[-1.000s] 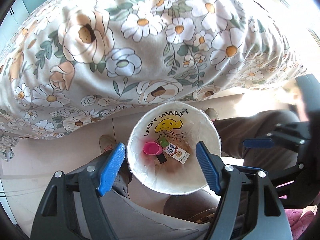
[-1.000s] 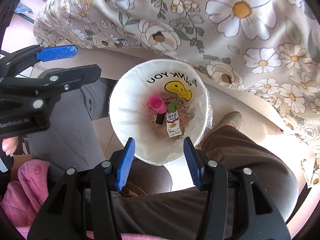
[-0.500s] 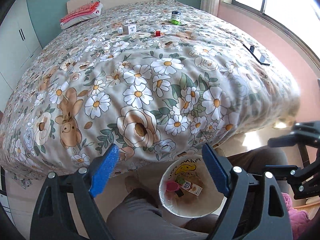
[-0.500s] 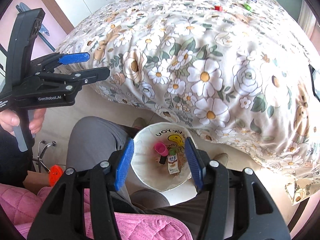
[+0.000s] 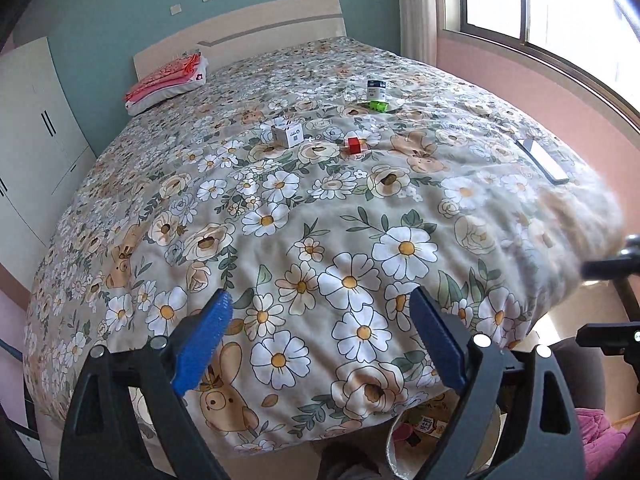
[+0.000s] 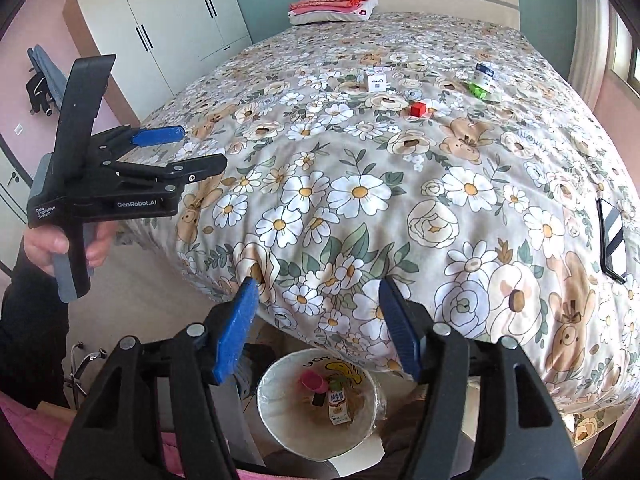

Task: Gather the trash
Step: 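Raise both open tools from the bin and move toward the bed, then grasp the white medicine box with the left tool while the right tool grasps the red block, then carry the medicine box and red block over the trash bin with both tools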

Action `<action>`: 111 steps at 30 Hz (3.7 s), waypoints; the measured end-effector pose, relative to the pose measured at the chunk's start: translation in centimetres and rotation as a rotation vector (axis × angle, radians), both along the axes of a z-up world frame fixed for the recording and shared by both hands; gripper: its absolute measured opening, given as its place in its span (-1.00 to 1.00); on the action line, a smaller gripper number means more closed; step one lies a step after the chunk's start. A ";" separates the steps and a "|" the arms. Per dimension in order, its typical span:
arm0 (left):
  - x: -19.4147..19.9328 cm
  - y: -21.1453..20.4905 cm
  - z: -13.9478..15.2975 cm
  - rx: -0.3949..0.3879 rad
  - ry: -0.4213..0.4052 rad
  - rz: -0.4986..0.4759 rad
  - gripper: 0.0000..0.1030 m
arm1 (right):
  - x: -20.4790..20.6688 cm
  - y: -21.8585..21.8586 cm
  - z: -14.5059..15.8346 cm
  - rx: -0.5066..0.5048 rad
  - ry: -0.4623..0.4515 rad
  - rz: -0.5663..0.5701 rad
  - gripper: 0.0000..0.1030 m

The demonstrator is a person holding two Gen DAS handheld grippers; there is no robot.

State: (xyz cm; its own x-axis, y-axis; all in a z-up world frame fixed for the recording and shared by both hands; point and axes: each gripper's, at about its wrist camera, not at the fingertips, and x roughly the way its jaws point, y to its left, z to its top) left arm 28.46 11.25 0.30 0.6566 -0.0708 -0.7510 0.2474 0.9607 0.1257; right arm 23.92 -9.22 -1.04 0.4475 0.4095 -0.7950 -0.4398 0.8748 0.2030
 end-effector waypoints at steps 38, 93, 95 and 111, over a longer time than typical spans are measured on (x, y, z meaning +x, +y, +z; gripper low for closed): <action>38.7 1.6 -10.2 0.028 -0.005 -0.166 0.78 | 35.5 4.0 -9.5 -0.002 -0.033 -0.384 0.26; 26.2 0.9 7.0 -0.053 -0.136 0.247 0.08 | 32.0 0.8 7.8 -0.019 -0.204 -0.318 -0.59; 24.4 1.0 9.0 -0.052 -0.158 0.264 0.08 | 30.2 0.8 9.8 -0.023 -0.231 -0.308 -0.59; 6.0 0.0 21.8 -0.045 -0.287 0.323 0.08 | 13.6 -1.3 22.8 -0.023 -0.387 -0.233 -0.59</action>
State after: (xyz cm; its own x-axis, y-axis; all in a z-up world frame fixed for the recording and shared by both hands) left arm 34.47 11.21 22.13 0.8323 0.1437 -0.5354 -0.1054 0.9892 0.1017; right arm 37.47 -10.55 21.81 0.7920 0.2464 -0.5586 -0.2701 0.9619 0.0412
